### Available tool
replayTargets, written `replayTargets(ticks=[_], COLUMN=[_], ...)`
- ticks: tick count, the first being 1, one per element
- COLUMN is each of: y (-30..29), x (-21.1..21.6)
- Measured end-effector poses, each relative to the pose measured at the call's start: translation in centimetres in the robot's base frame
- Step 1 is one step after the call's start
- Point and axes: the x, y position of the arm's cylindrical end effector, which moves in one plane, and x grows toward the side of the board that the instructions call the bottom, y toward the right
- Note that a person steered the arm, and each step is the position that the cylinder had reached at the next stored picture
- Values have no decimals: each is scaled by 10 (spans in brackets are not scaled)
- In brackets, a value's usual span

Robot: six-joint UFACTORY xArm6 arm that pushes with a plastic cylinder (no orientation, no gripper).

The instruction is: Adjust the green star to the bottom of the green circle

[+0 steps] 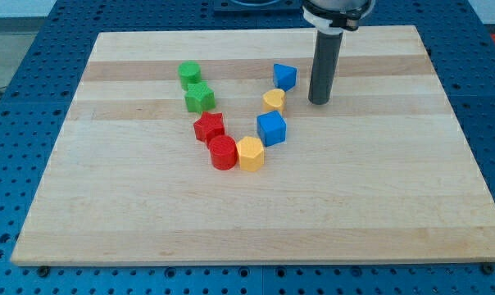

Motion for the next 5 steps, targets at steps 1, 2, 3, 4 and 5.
replayTargets(ticks=[1,2,3,4,5], y=[0,0,0,-17,-58], x=[-2,-6,-35,-71,-92])
